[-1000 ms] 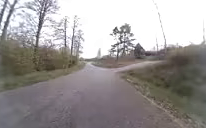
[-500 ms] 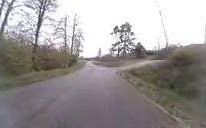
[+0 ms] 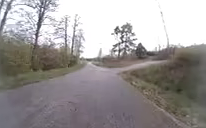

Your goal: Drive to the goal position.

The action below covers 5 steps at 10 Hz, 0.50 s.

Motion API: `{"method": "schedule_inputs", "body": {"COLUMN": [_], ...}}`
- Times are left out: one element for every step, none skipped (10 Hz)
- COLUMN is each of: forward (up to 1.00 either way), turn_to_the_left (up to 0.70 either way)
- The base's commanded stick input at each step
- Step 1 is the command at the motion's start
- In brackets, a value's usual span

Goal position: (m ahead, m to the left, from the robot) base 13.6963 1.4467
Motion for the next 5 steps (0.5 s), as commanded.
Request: {"method": "schedule_inputs", "body": {"forward": [0.7,0.7,0.7,0.7,0.7], "turn_to_the_left": [0.0,0.0,0.0,0.0,0.0]}}
